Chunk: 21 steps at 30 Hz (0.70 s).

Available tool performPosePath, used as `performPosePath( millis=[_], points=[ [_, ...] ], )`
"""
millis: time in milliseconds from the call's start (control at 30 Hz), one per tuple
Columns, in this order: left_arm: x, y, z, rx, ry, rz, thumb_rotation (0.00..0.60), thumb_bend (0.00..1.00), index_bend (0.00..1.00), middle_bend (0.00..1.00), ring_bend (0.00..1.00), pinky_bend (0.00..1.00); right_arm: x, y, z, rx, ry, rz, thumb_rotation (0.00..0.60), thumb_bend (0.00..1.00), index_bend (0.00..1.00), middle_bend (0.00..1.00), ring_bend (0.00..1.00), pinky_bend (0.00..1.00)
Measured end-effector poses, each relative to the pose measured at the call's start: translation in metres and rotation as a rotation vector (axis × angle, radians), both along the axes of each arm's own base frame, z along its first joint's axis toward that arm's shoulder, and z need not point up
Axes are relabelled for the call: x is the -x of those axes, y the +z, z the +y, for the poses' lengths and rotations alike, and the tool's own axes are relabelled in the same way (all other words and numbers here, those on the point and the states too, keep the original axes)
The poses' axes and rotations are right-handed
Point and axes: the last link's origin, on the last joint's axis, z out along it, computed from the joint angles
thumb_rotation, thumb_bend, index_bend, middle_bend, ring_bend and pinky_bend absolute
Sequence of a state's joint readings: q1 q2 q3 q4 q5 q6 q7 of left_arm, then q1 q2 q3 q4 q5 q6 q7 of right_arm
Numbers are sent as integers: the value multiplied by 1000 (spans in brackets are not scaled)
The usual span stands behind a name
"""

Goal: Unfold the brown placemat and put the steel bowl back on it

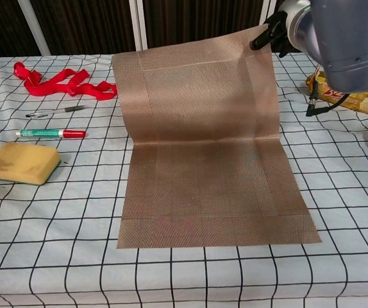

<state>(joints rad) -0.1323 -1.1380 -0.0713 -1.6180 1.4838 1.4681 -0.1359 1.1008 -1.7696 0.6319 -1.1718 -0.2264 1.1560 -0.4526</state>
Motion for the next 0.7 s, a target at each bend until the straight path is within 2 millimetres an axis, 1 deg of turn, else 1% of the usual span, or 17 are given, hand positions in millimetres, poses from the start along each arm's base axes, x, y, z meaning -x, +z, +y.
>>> performPosePath(
  millis=[100, 167, 200, 233, 267, 333, 400, 433, 500, 700],
  points=[
    [0, -1, 0, 3, 1, 3, 600, 13, 0, 0, 0, 0, 0, -6, -10, 8, -13, 36, 600, 434, 759, 351, 218, 241],
    [0, -1, 0, 4, 0, 8, 600, 13, 0, 0, 0, 0, -2, -10, -15, 9, -14, 54, 600, 390, 697, 323, 203, 239],
    [0, -2, 0, 4, 0, 9, 600, 13, 0, 0, 0, 0, -3, -12, -17, 9, -13, 63, 600, 340, 614, 293, 188, 238],
    [0, -2, 0, 3, 1, 9, 600, 13, 0, 0, 0, 0, -5, -15, -19, 8, -11, 68, 600, 279, 511, 261, 174, 234],
    [0, -2, 1, 1, 3, 9, 600, 13, 0, 0, 0, 0, -6, -17, -21, 6, -9, 71, 600, 237, 435, 239, 164, 230],
    [1, -2, 1, 0, 7, 10, 600, 13, 0, 0, 0, 0, -10, -23, -23, -9, 1, 76, 600, 143, 228, 171, 132, 220],
    [1, -2, 1, 1, 11, 13, 600, 13, 0, 0, 0, 0, -14, -28, -24, -34, 17, 83, 600, 100, 83, 127, 108, 217],
    [1, -2, 2, 2, 11, 15, 600, 13, 0, 0, 0, 0, -15, -29, -23, -44, 22, 89, 600, 84, 31, 110, 97, 214],
    [1, -3, 2, 5, 11, 20, 600, 13, 0, 0, 0, 0, -17, -31, -22, -61, 34, 107, 600, 71, 1, 86, 81, 209],
    [0, -4, 0, 6, 7, 26, 600, 13, 0, 0, 0, 0, -19, -29, -16, -81, 66, 110, 600, 67, 0, 66, 73, 206]
  ],
)
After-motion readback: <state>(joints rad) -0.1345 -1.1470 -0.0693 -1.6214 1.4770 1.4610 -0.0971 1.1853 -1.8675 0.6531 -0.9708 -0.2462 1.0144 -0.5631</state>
